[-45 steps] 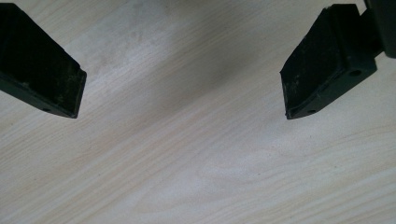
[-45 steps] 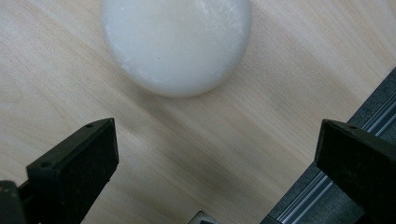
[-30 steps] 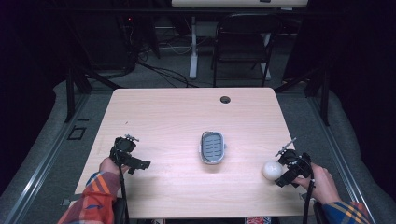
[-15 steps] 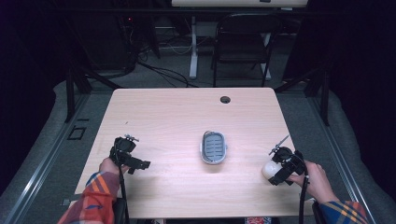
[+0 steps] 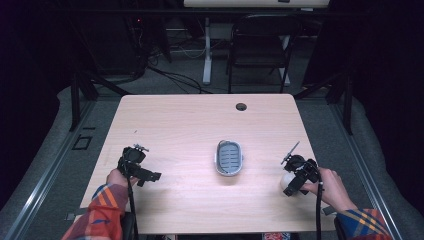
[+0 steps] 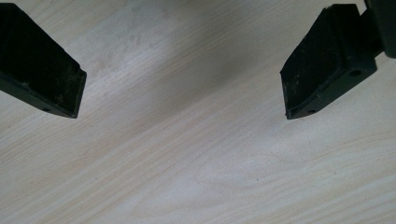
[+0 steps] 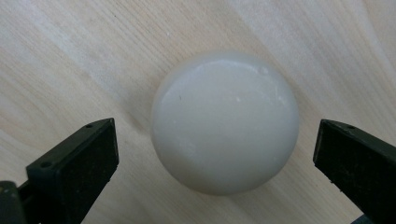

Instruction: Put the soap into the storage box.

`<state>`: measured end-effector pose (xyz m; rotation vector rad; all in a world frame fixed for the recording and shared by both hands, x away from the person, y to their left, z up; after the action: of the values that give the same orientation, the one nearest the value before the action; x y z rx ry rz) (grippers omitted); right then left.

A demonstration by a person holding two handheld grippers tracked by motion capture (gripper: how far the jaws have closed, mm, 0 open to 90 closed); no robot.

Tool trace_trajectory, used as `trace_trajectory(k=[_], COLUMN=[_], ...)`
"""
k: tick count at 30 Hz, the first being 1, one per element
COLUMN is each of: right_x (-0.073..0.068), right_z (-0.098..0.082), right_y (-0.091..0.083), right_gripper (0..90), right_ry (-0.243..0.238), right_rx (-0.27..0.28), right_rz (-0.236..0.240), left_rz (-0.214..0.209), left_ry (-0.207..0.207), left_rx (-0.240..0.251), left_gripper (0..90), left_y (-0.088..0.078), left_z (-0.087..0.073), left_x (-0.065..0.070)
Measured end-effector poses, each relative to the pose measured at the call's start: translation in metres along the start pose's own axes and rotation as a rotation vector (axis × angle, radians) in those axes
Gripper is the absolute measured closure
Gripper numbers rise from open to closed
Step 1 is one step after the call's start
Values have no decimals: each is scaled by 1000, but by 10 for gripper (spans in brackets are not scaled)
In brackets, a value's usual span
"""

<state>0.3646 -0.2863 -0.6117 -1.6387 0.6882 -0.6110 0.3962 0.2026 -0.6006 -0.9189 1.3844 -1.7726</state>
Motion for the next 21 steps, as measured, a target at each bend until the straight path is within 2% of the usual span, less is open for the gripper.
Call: trace_trajectory(k=[1,2,3,5,6,7,10,12,13,15,16,18,19,20,21], right_x=[1,2,2,3,2,2,3,3,3,3,4,4,2,3,3], right_z=[2,6,6,7,9,9,14,15,14,14,12,13,15,15,15], right_y=[0,1,-1,-1,0,-2,-2,0,-1,1,-1,0,4,4,4], right_gripper=[0,0,1,1,5,26,112,132,132,141,148,149,157,206,206], right_ry=[-14,-8,-15,-14,-19,-16,-15,-15,-12,-15,-27,-20,6,4,4], right_rx=[7,24,-4,-6,12,-9,-1,6,-19,-30,-59,-56,-11,-18,-18], right_rz=[-5,-8,-12,-12,1,4,12,17,16,26,22,23,38,37,37], left_rz=[1,1,0,2,2,2,1,1,1,2,2,1,1,2,2], left_ry=[0,1,1,2,0,0,0,1,1,1,2,0,1,1,1], left_rx=[-1,-1,-1,-1,0,1,1,0,1,0,0,1,0,0,0], left_gripper=[1,1,1,1,1,1,1,1,1,1,1,1,1,1,1], left_y=[0,0,0,0,0,0,0,0,0,0,0,0,0,0,0], left_z=[0,0,0,0,0,0,0,0,0,0,0,0,0,0,0], left_x=[0,0,0,0,0,0,0,0,0,0,0,0,0,0,0])
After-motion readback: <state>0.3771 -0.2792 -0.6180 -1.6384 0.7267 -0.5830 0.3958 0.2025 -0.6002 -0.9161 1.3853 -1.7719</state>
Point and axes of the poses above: each handheld gripper's, and its own axes: y roughly forward along the jaws, z roughly out of its top, x roughly to its right, the point moved 8 cm from there along y, roughly forward along the jaws, and after that the axes turned 15 degrees about -x, right-handed, at the moved point
